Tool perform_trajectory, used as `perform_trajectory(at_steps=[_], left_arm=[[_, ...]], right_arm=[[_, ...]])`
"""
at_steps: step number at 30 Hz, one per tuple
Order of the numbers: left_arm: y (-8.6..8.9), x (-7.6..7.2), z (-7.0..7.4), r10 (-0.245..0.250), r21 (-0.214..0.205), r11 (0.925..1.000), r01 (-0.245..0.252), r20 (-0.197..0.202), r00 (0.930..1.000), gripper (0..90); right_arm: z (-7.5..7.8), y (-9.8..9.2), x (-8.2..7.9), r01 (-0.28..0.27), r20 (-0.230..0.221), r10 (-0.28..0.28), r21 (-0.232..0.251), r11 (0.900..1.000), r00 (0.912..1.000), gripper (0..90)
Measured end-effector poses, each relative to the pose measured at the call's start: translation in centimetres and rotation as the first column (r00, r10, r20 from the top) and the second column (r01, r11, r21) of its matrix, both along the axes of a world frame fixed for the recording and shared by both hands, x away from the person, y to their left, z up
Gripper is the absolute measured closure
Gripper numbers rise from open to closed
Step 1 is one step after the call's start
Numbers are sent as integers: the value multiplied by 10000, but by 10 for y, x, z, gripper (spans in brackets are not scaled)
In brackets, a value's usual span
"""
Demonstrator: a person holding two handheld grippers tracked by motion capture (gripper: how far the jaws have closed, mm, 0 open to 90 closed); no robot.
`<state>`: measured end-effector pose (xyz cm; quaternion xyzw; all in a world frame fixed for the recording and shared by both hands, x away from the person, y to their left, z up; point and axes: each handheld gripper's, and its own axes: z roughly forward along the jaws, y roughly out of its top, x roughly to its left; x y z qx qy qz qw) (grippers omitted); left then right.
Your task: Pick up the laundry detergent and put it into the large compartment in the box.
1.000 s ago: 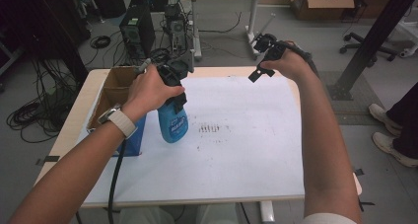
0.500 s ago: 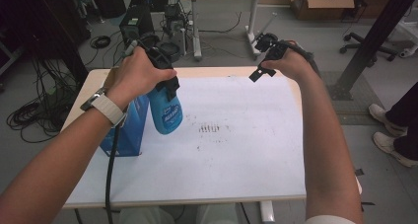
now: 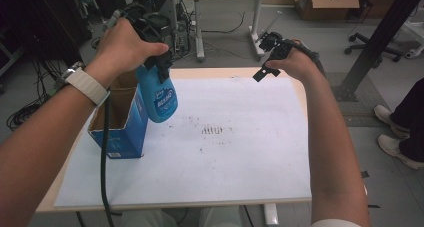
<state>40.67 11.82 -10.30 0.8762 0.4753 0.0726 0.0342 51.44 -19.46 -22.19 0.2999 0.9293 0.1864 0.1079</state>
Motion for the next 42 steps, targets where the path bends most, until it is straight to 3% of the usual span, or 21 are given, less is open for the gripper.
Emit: perform_trajectory(at_steps=[8, 20, 27, 31, 34, 42], left_arm=[[17, -5, 27, 488, -150, 9987, -487, 73, 9988, 376], [51, -6, 44, 1503, -223, 9884, -1499, 179, 9885, 377], [74, -3, 46, 2240, -263, 9744, -2232, 315, 9741, 377], [87, -1, 45, 2684, -249, 9632, -2676, 414, 9624, 377], [97, 1, 43, 3078, -164, 9514, -3074, 570, 9497, 377], [108, 4, 35, 3455, -131, 9384, -3454, 661, 9361, 377]], right_arm=[[-1, 2, 1, -50, -58, 50, -72, 10000, 10000, 92], [1, 6, 1, -122, -40, 122, -104, 9999, 9999, 92], [2, 7, 1, -134, -27, 133, -135, 9998, 9999, 92], [2, 7, 1, -109, -60, 108, -176, 9998, 9999, 92], [1, 8, 2, -145, -66, 144, -164, 9998, 9999, 92], [0, 10, 2, -158, -61, 157, -172, 9997, 9999, 92]])
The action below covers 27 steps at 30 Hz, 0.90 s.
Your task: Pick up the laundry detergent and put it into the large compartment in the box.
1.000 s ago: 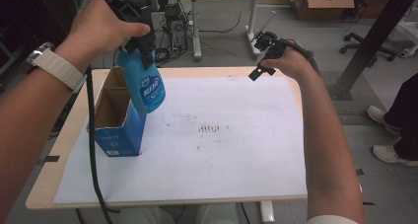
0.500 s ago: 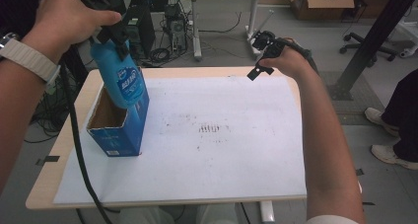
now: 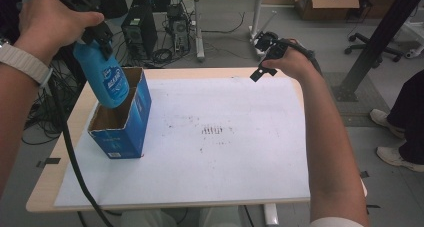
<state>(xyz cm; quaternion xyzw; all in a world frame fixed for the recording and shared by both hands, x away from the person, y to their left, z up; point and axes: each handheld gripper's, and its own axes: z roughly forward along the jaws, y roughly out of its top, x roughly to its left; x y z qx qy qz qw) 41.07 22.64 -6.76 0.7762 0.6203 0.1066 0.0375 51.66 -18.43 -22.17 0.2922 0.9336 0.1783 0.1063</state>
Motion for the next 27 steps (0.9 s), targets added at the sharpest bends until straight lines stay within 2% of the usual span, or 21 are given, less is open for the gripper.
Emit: perform_trajectory(at_steps=[13, 16, 17, 18, 23, 27], left_arm=[[13, 7, -29, 301, 67, 9995, -300, -60, 9995, 377], [15, 10, -42, 360, 178, 9992, -359, -83, 9993, 377], [15, 10, -42, 360, 178, 9992, -359, -83, 9993, 377], [16, 11, -49, 399, 167, 9991, -398, -74, 9992, 377], [20, 14, -65, 476, -48, 9989, -476, -38, 9989, 377], [22, 16, -79, 491, -55, 9988, -492, -83, 9988, 377]], right_arm=[[0, 0, -1, -24, 27, 24, -23, 10000, 10000, 92], [0, 2, 0, -53, 47, 53, 1, 10000, 10000, 91], [-1, 2, 0, -44, 52, 44, -4, 10000, 10000, 91], [-1, 3, 0, -58, 44, 58, -6, 10000, 10000, 91], [-1, 3, 0, -77, 52, 77, 14, 10000, 10000, 91], [0, 2, 0, -32, 62, 32, 5, 10000, 10000, 92]])
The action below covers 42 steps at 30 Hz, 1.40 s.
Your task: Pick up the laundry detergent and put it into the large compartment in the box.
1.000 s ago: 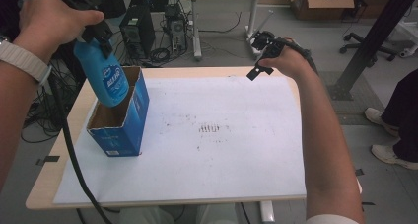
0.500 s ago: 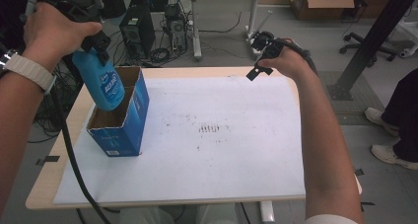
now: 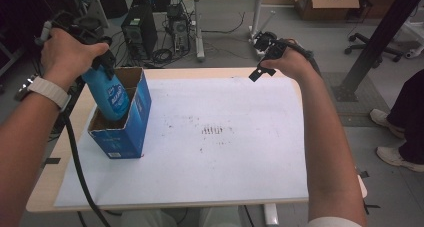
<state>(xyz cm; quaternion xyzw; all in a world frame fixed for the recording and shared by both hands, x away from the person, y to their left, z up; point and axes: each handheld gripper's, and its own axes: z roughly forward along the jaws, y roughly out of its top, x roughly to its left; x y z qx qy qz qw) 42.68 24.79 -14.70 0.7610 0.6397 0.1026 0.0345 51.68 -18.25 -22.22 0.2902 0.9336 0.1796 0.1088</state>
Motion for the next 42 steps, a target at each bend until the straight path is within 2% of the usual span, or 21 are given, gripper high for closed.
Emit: perform_trajectory(at_steps=[5, 9, 10, 18, 28, 42], left_arm=[[0, 3, -19, -26, 127, 9999, 27, -31, 10000, 377], [2, 3, -29, 25, 66, 10000, -25, 7, 10000, 377], [3, 4, -35, 40, 72, 10000, -40, -17, 10000, 377], [4, 7, -57, 1, 241, 9997, 0, -43, 10000, 377], [4, 8, -83, -2, 315, 9995, 2, -23, 10000, 377], [4, 10, -108, -58, 306, 9995, 61, -95, 9999, 377]], right_arm=[[0, 0, -1, 21, -1, -21, 4, 10000, 10000, 91], [0, -1, 0, 33, -5, -33, -33, 10000, 10000, 91], [0, -1, 0, 28, -17, -28, -37, 10000, 10000, 91], [-1, 1, 0, -15, -28, 14, -65, 10000, 10000, 91], [-2, 2, 0, 2, -33, -3, -63, 10000, 10000, 91], [-4, 5, 1, -22, -97, 21, -149, 9999, 10000, 91]])
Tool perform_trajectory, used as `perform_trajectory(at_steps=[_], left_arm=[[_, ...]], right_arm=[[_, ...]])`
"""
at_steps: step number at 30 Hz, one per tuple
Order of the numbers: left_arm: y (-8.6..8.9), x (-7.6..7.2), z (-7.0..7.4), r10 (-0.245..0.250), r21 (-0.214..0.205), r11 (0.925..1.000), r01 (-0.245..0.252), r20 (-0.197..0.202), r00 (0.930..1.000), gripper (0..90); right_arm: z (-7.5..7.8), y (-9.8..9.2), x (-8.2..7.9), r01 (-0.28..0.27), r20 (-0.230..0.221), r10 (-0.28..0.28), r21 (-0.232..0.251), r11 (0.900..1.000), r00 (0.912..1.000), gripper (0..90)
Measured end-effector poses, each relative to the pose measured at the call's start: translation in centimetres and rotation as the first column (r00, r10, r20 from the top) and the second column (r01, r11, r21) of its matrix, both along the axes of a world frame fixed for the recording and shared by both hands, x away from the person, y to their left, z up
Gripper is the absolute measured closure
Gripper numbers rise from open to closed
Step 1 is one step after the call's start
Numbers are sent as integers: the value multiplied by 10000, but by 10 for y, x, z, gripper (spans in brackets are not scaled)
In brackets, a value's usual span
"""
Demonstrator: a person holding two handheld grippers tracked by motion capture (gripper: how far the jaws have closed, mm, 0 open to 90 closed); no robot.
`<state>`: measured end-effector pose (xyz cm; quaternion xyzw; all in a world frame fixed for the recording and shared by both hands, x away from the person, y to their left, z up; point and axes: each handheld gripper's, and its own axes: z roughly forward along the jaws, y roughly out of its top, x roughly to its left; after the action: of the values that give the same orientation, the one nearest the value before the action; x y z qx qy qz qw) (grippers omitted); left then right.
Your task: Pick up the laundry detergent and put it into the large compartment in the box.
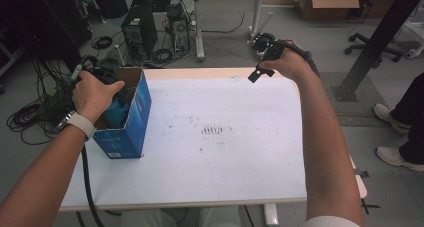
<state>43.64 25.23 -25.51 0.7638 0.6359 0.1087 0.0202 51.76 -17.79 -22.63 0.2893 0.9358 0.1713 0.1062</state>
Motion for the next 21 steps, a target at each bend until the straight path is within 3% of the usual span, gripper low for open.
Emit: perform_trajectory(at_steps=[7, 21], left_arm=[[0, 1, -12, -21, -18, 10000, 21, -111, 9999, 377], [2, 2, -20, 77, -27, 10000, -78, -133, 9999, 376]], right_arm=[[-1, 1, 1, -2, -33, 1, -22, 10000, 10000, 91], [0, -2, 0, 20, -41, -21, -67, 10000, 10000, 91]])
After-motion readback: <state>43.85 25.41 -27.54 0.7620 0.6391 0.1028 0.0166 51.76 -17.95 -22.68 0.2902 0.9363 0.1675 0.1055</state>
